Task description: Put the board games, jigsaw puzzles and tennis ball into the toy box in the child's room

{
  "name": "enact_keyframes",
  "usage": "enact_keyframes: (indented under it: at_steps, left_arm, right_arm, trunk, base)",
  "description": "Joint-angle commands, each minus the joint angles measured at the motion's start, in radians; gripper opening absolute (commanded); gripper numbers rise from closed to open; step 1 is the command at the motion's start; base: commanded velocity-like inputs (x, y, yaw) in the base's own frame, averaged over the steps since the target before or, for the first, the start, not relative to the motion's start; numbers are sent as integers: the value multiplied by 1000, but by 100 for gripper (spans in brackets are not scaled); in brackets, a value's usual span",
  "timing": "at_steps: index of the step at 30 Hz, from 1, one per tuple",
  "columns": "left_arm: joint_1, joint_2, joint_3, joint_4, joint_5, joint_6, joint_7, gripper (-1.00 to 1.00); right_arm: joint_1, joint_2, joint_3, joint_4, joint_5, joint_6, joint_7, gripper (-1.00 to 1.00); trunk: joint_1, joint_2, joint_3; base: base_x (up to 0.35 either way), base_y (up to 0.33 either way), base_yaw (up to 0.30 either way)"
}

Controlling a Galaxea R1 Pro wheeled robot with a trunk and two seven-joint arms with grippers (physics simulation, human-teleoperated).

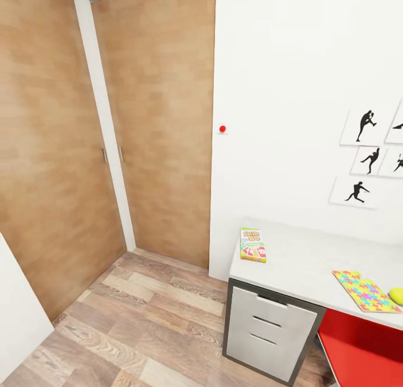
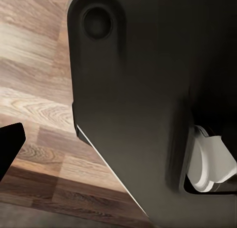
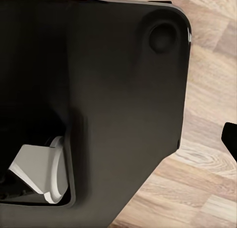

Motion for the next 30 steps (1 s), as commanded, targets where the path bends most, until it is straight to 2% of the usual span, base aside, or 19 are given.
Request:
enact_keyframes:
  at_steps: [1,30]
  left_arm:
    - [0,0,1,-1,0,-1,0,100]
    - [0,1,-4,-1,-1,-1,0,100]
  right_arm:
    - [0,0,0,0,1,-3,-1,100]
    - [0,0,0,0,1,-3,-1,100]
  trunk:
    - [-4,6,2]
    - [-115,209,93]
  base:
    - [0,0,0]
    - [0,0,0]
